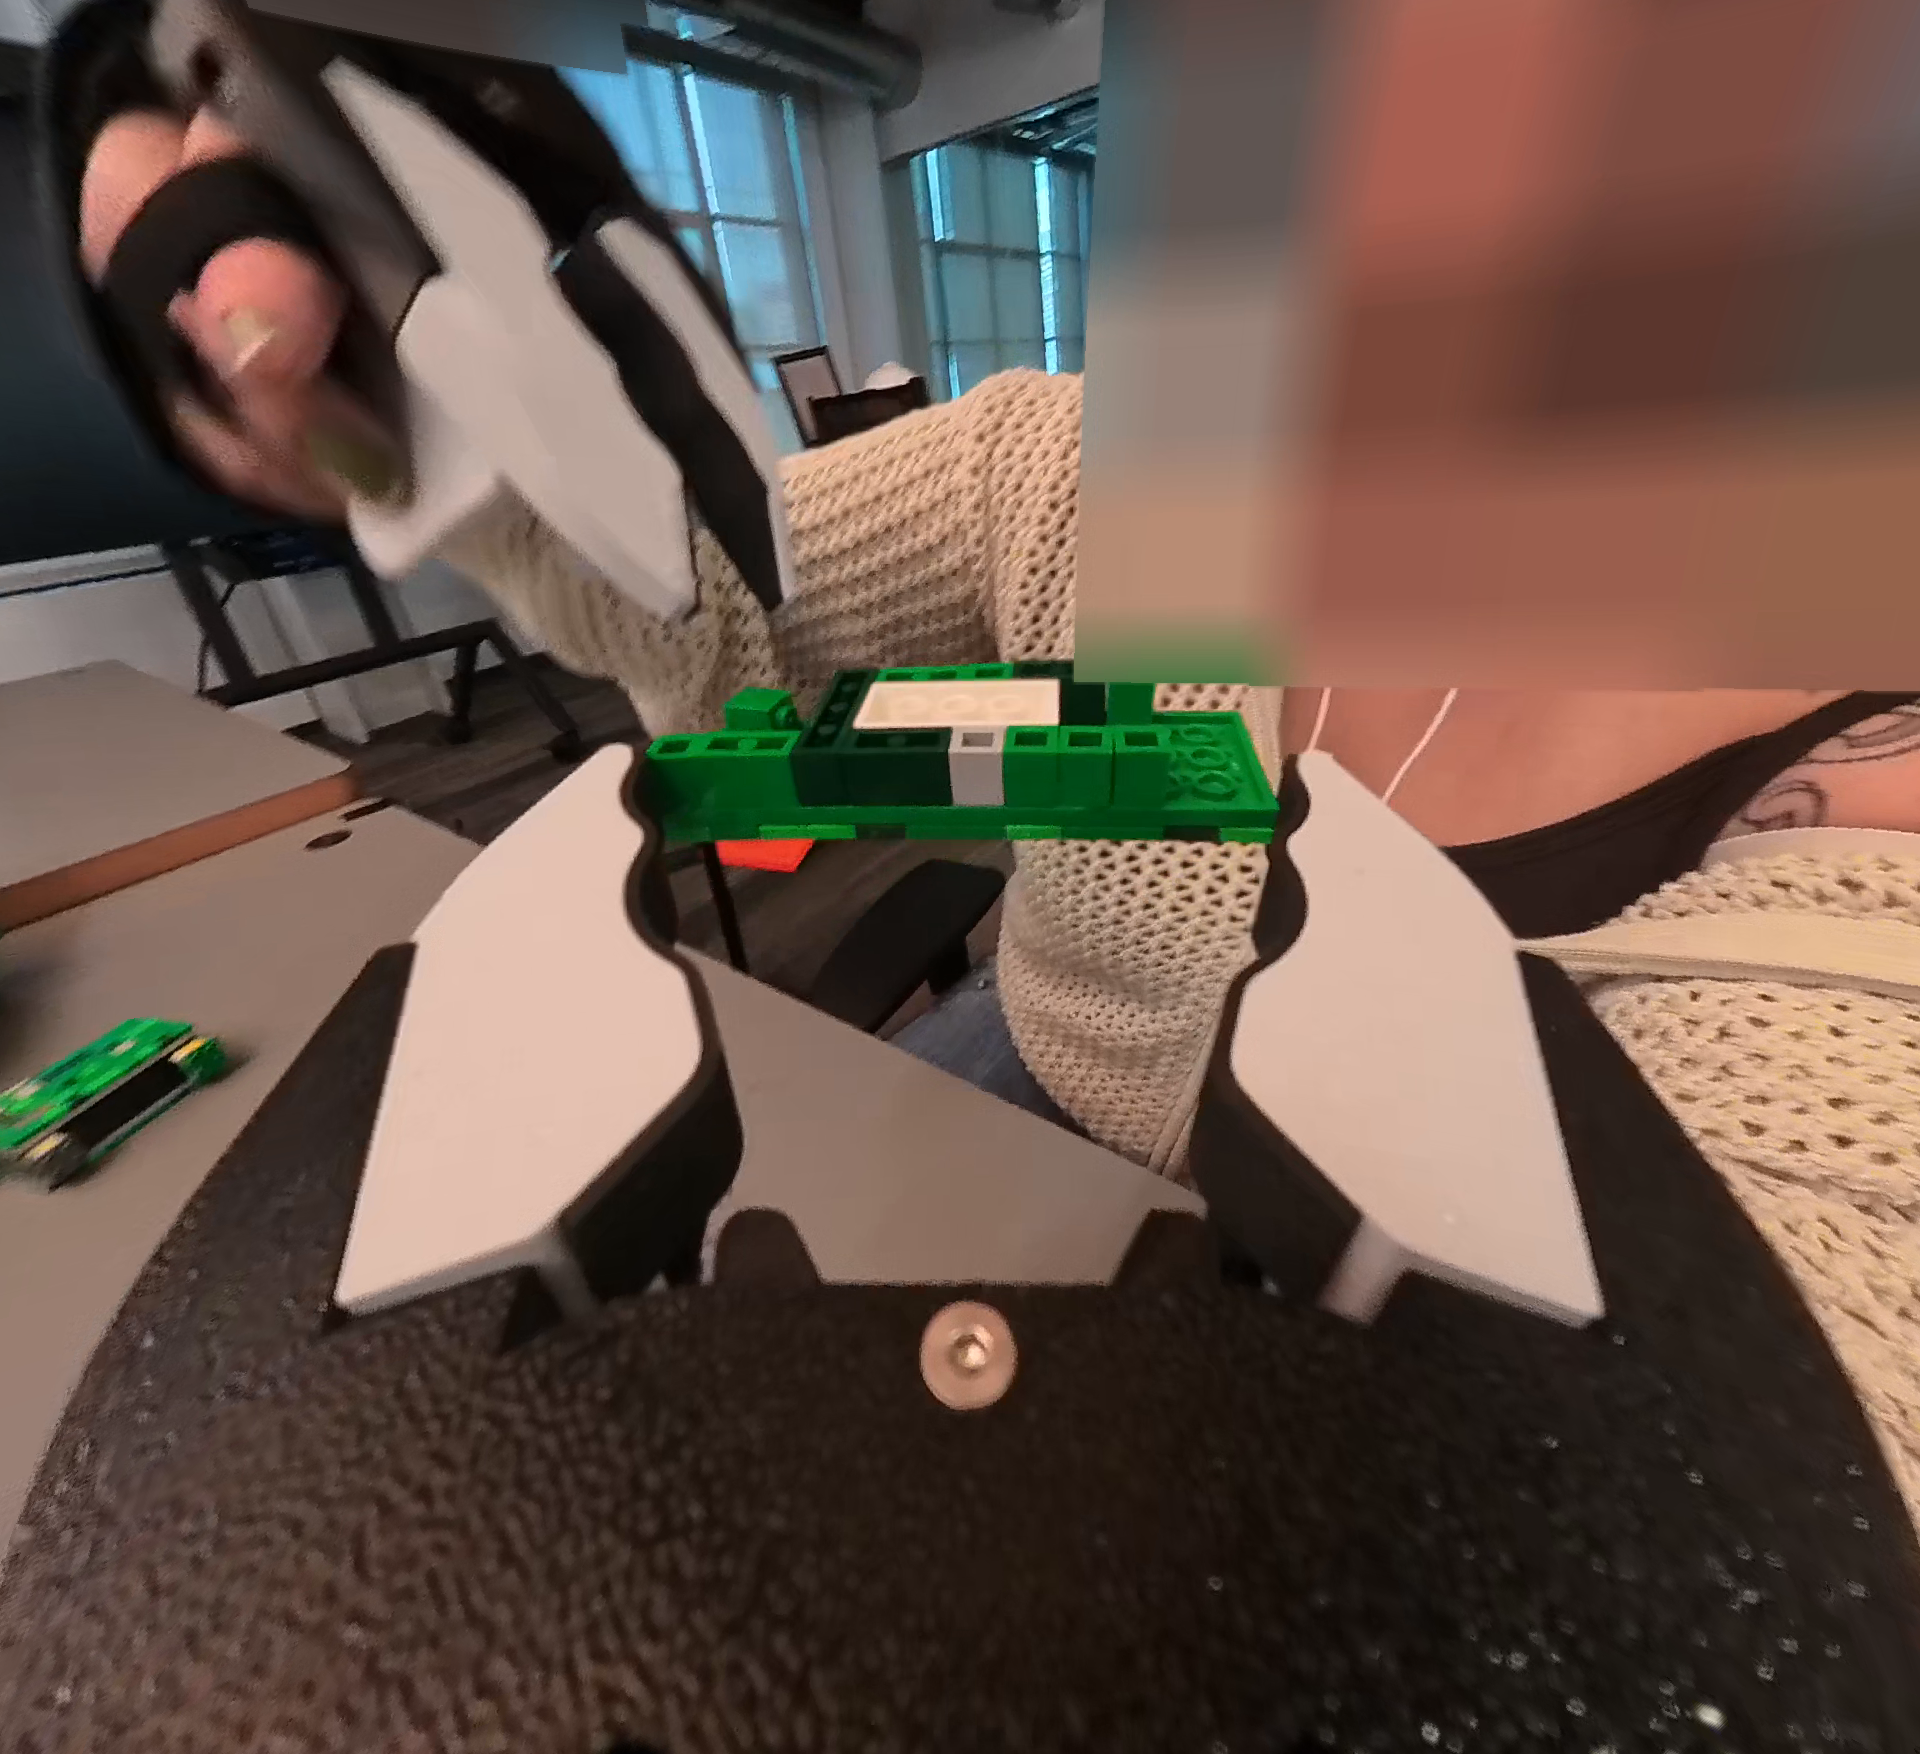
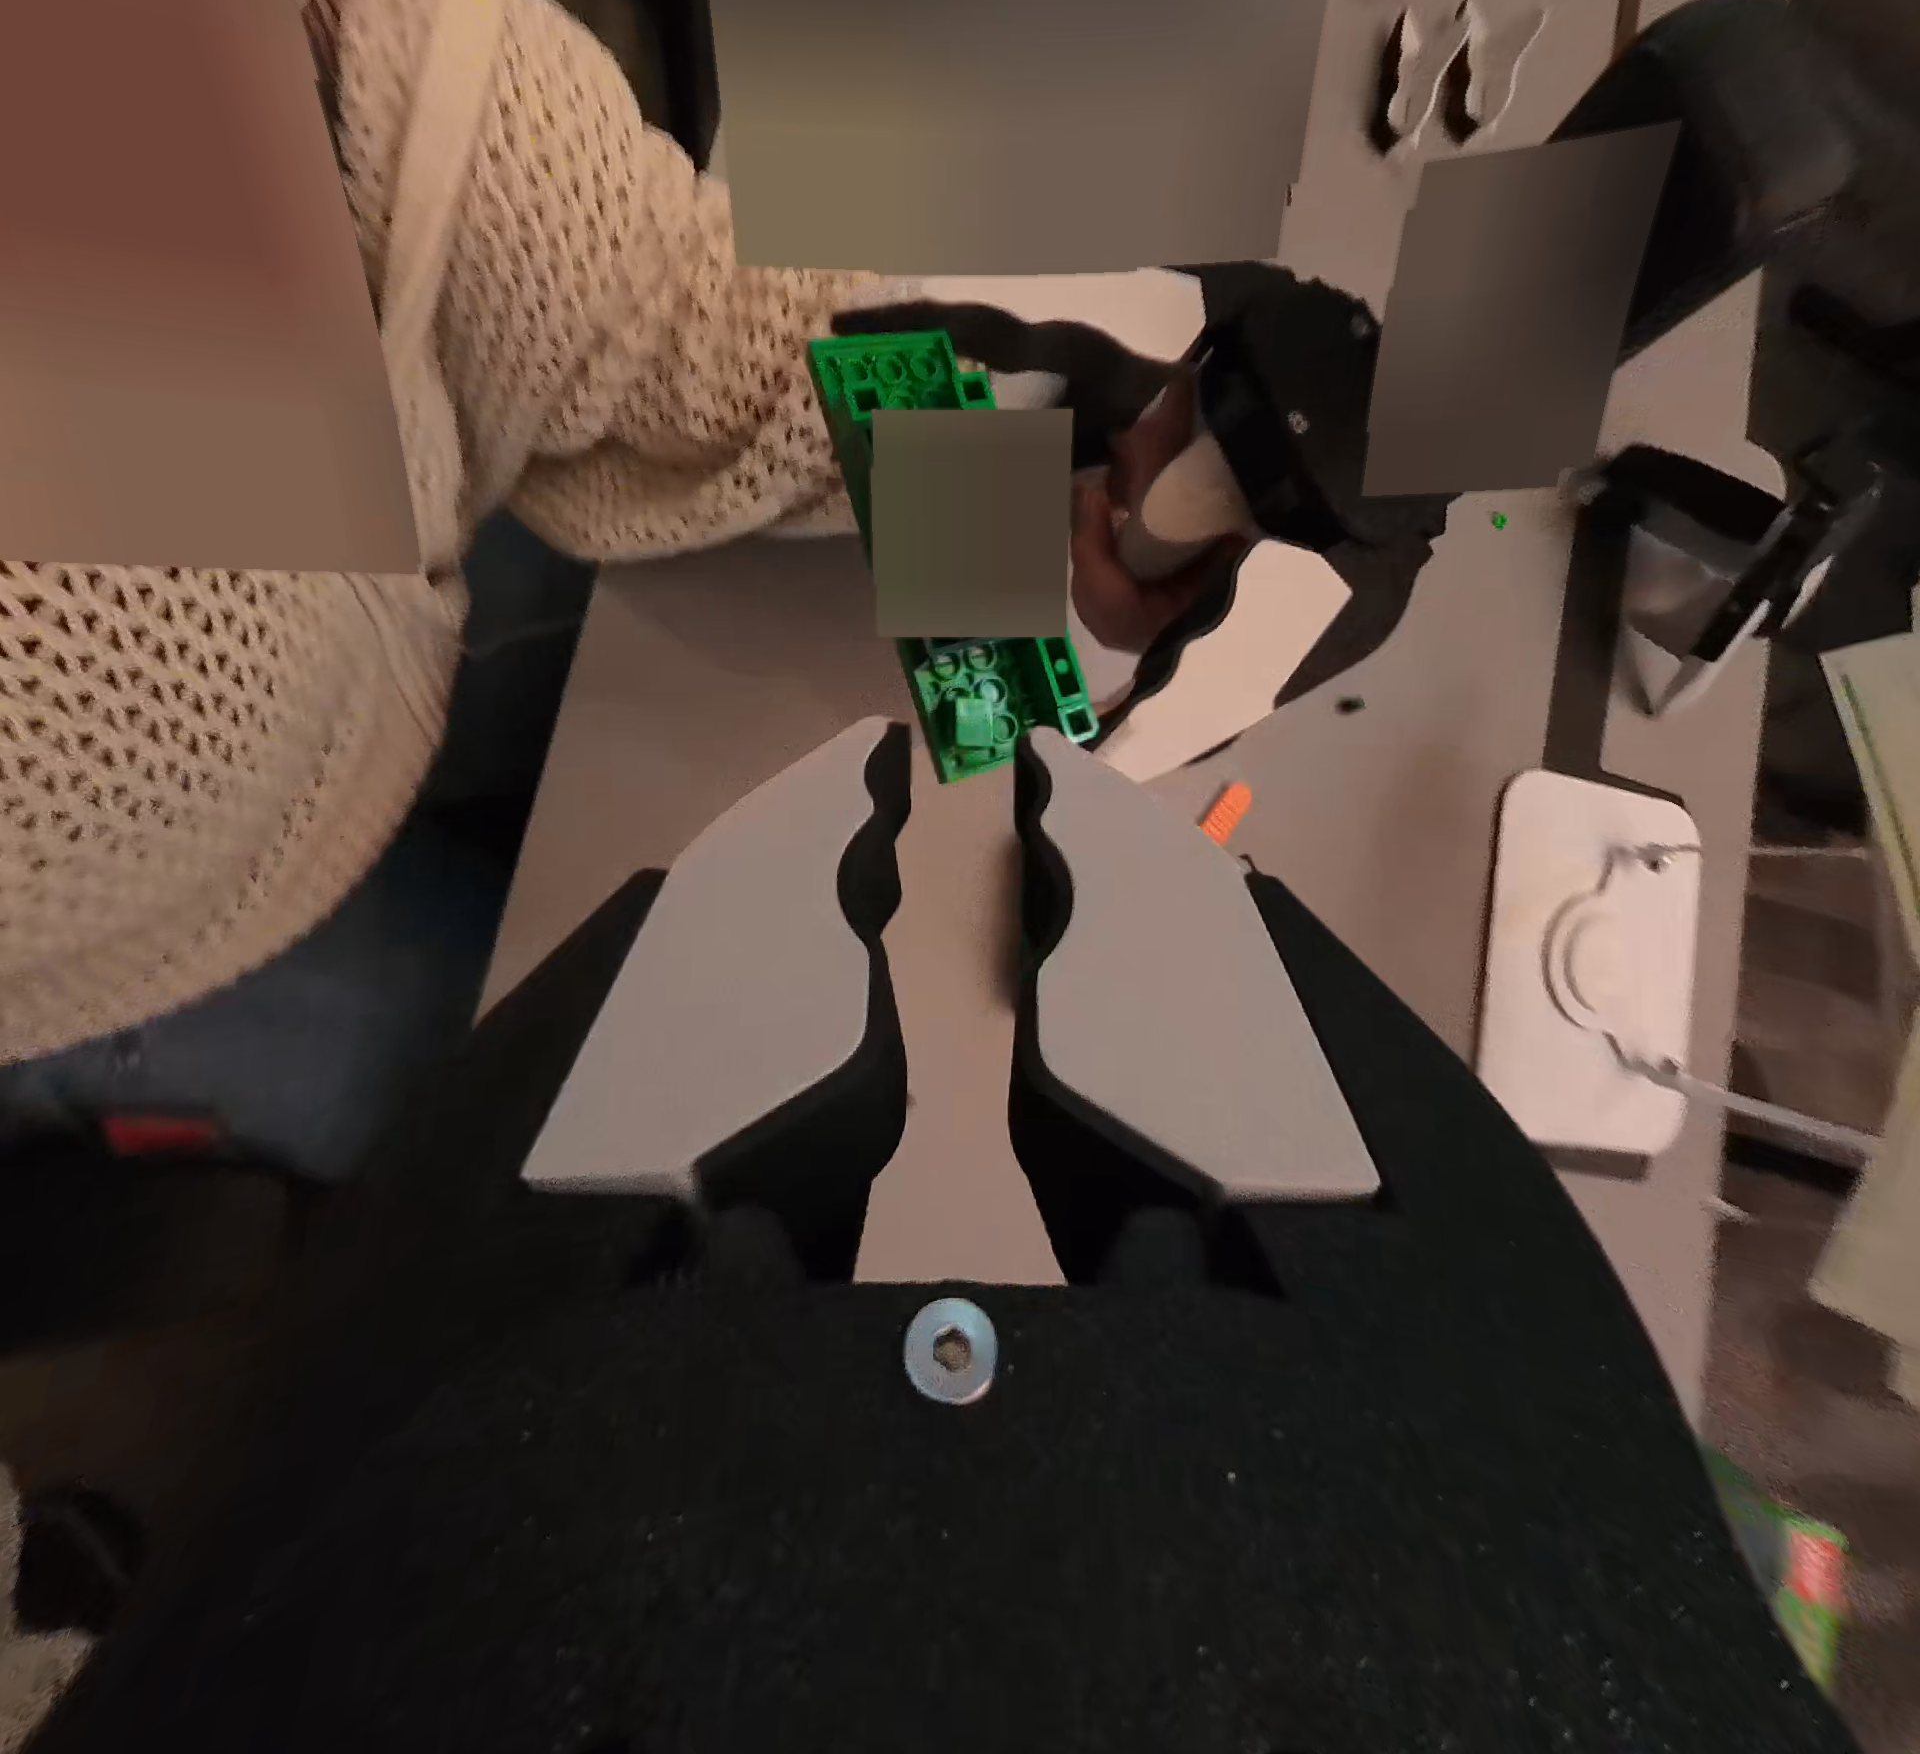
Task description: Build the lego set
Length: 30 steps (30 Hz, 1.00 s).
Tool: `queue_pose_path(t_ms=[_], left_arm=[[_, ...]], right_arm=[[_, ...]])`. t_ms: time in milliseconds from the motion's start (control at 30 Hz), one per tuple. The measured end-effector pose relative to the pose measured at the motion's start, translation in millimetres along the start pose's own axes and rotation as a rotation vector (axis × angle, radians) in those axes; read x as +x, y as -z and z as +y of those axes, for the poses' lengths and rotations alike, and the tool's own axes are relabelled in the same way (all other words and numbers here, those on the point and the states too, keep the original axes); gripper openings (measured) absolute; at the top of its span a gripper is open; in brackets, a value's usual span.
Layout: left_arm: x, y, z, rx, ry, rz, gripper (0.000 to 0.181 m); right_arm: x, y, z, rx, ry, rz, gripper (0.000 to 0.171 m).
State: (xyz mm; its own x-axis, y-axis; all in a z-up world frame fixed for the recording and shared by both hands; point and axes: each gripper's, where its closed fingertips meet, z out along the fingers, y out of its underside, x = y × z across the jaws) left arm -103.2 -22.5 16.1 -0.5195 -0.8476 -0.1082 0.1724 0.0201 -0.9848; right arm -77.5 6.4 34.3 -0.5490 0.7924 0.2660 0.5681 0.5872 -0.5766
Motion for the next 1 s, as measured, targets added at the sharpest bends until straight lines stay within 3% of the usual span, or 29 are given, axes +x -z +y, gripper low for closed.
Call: queue_pose_path(t_ms=[233, 1000], left_arm=[[4.6, -11.5, -1.6, 0.011, -0.003, 0.076, 0.11], [7.6, -11.2, -5.0, 0.032, -0.014, 0.091, 0.11]], right_arm=[[-8.5, -6.5, 1.3, 0.105, -0.035, -0.053, 0.018], [-14.6, -8.3, -2.1, 0.069, -0.087, -0.151, 0.007]])
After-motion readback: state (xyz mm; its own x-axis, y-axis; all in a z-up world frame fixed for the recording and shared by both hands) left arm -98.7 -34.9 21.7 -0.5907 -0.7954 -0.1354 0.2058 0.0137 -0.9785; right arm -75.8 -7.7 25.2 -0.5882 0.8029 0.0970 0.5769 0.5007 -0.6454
